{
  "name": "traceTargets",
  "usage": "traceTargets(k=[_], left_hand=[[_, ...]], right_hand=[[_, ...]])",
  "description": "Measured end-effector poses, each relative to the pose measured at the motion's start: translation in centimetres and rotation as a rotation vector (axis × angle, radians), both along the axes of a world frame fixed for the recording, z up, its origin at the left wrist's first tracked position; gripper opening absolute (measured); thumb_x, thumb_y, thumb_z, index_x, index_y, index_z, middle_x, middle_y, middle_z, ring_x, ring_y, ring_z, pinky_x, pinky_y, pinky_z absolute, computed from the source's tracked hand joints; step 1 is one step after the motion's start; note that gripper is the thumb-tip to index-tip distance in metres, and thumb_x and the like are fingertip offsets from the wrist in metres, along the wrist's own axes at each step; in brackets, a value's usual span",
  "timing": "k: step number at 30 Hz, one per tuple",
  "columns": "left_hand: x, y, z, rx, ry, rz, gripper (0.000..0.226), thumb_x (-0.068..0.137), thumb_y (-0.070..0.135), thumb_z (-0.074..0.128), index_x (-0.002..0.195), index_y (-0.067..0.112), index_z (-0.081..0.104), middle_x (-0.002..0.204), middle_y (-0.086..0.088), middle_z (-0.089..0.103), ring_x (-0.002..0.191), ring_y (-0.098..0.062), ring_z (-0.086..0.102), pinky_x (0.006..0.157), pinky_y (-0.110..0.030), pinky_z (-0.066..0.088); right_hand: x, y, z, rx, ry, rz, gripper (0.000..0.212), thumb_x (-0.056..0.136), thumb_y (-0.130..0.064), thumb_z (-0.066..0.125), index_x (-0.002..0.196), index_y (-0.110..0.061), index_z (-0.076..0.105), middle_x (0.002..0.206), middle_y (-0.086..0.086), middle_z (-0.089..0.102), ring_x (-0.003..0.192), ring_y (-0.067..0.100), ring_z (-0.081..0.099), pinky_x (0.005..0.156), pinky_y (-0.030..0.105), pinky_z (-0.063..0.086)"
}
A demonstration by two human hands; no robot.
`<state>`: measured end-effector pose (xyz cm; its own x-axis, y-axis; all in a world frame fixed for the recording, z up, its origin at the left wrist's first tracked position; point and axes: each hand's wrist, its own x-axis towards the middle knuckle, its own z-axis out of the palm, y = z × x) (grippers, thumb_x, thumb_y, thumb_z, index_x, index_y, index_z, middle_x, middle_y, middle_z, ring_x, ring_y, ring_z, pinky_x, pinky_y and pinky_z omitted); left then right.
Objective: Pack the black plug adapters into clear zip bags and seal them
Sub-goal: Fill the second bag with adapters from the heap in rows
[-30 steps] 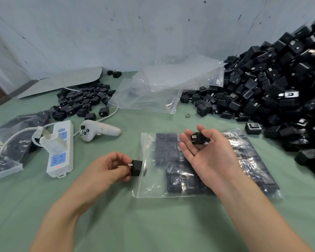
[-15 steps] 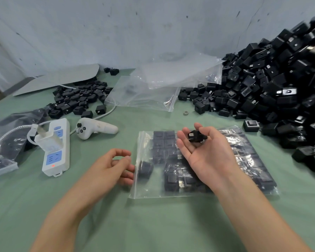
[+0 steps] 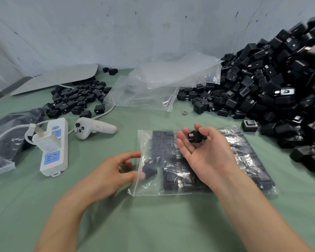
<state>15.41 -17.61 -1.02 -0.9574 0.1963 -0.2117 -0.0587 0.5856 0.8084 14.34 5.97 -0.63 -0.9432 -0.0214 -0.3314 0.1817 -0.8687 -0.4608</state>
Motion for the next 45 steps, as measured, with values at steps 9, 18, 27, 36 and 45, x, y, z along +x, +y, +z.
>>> traceTargets(k=[9,18,27,36,45], left_hand=[[0.3,0.1,0.1,-0.039,0.045,0.002,0.010,0.090,0.040,0.063,0.093,0.045,0.071,0.078,0.008,0.067,0.051,-0.003,0.051,0.050,-0.023,0.048],[-0.4,0.0,-0.5,-0.126,0.109,0.088,0.039,0.098,0.050,0.045,0.080,0.019,0.061,0.059,0.008,0.057,0.055,-0.009,0.052,0.060,-0.033,0.043],[0.1,0.8,-0.8,-0.286,0.195,0.218,0.071,0.081,0.077,0.026,0.071,0.013,0.056,0.063,-0.002,0.061,0.062,-0.022,0.060,0.060,-0.038,0.047],[0.4,1.6,-0.9,0.051,0.146,0.245,0.018,0.101,0.038,0.050,0.096,0.029,0.065,0.078,0.004,0.074,0.053,-0.008,0.060,0.057,-0.029,0.050],[0.5,1.7,-0.2,0.184,0.049,0.265,0.019,0.102,0.039,0.047,0.103,0.029,0.064,0.084,-0.004,0.075,0.045,-0.016,0.055,0.043,-0.027,0.049]], right_hand=[[0.0,-0.1,0.0,0.006,0.000,0.002,0.018,0.097,-0.013,0.047,0.111,-0.014,0.058,0.093,0.012,0.066,0.082,0.029,0.075,0.070,0.036,0.062],[-0.1,-0.1,0.0,0.019,-0.010,-0.007,0.018,0.097,-0.013,0.048,0.112,-0.013,0.058,0.095,0.013,0.067,0.081,0.029,0.075,0.070,0.037,0.061],[-0.1,0.0,-0.1,0.011,-0.015,0.000,0.018,0.097,-0.013,0.049,0.111,-0.013,0.059,0.097,0.013,0.068,0.082,0.030,0.075,0.071,0.037,0.061],[0.0,0.1,-0.2,0.008,-0.019,0.005,0.016,0.097,-0.014,0.049,0.110,-0.014,0.059,0.095,0.012,0.068,0.080,0.028,0.074,0.069,0.036,0.061],[0.0,0.2,-0.2,-0.007,-0.015,0.013,0.017,0.097,-0.014,0.050,0.112,-0.013,0.058,0.096,0.013,0.067,0.081,0.029,0.075,0.070,0.036,0.062]])
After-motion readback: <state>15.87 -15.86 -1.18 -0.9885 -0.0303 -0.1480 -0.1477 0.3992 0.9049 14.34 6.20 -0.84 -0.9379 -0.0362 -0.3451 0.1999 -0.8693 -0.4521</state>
